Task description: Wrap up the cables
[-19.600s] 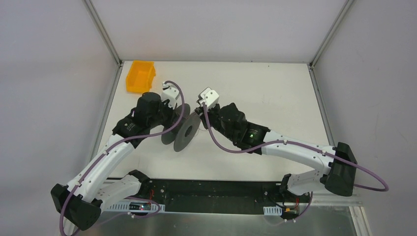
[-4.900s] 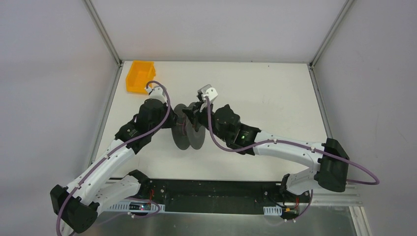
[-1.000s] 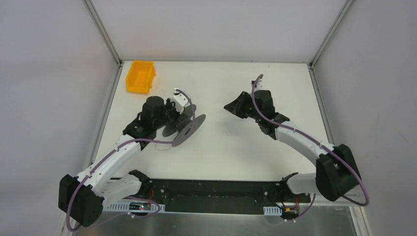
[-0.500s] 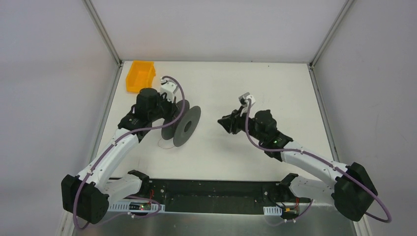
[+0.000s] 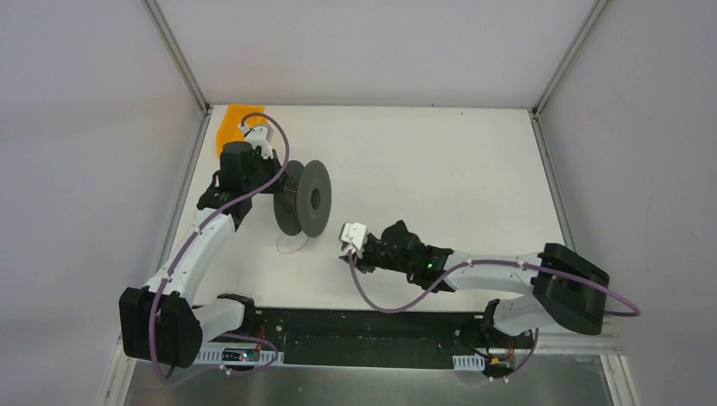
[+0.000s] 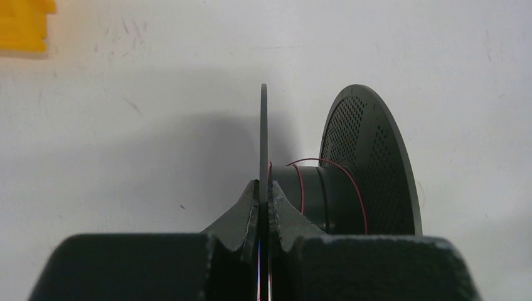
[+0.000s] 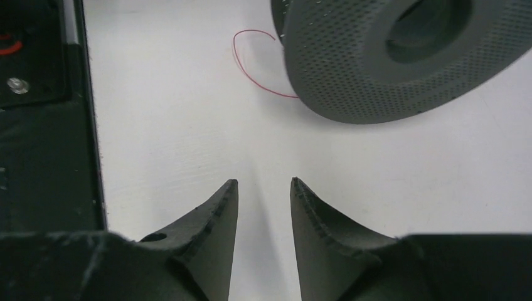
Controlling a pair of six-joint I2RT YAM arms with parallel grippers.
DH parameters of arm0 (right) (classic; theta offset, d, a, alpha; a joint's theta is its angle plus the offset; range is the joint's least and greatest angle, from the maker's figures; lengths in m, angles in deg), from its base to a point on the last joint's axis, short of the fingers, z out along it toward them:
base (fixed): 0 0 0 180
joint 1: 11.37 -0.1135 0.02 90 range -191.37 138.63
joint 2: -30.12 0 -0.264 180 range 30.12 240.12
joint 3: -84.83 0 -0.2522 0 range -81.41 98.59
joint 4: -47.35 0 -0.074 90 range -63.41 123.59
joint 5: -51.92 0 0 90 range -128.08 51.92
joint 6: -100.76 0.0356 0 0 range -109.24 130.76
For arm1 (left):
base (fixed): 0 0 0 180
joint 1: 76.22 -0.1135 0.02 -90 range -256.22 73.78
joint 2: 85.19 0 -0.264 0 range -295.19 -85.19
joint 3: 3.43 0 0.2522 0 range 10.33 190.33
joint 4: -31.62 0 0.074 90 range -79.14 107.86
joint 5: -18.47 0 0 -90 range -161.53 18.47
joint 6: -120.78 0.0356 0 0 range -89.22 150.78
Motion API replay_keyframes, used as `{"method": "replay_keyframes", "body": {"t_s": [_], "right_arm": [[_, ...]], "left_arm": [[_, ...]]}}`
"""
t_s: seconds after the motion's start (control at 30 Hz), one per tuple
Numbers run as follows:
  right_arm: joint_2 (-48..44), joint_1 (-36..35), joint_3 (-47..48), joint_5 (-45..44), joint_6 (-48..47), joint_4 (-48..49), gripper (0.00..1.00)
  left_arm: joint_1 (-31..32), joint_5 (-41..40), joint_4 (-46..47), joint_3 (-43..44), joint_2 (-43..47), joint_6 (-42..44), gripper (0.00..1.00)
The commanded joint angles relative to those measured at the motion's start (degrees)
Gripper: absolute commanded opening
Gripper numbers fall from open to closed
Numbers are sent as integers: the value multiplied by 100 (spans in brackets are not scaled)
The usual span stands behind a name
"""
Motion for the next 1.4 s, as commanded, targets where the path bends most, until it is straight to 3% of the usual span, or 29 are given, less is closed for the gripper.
{"method": "replay_keyframes", "body": {"t_s": [0.0, 0.27, 0.57, 1.03, 1.37], "right_arm": [[920, -451, 809, -529, -1334, -182, 39], [2836, -880, 2399, -1190, -2134, -513, 39], [4258, -884, 3257, -1678, -2983, -376, 38], [4735, -915, 3759, -1111, -2824, -566, 37], [5172, -910, 4247, -1382, -2797, -669, 35]], "left_arm": [[-305, 343, 865, 45, -109, -780, 0], [-721, 472, 1332, -126, -437, -994, 0], [-981, 640, 1568, -237, -575, -1108, 0], [-1196, 657, 1675, -217, -782, -1268, 0], [-1261, 728, 1720, -268, -802, -1402, 0]]}}
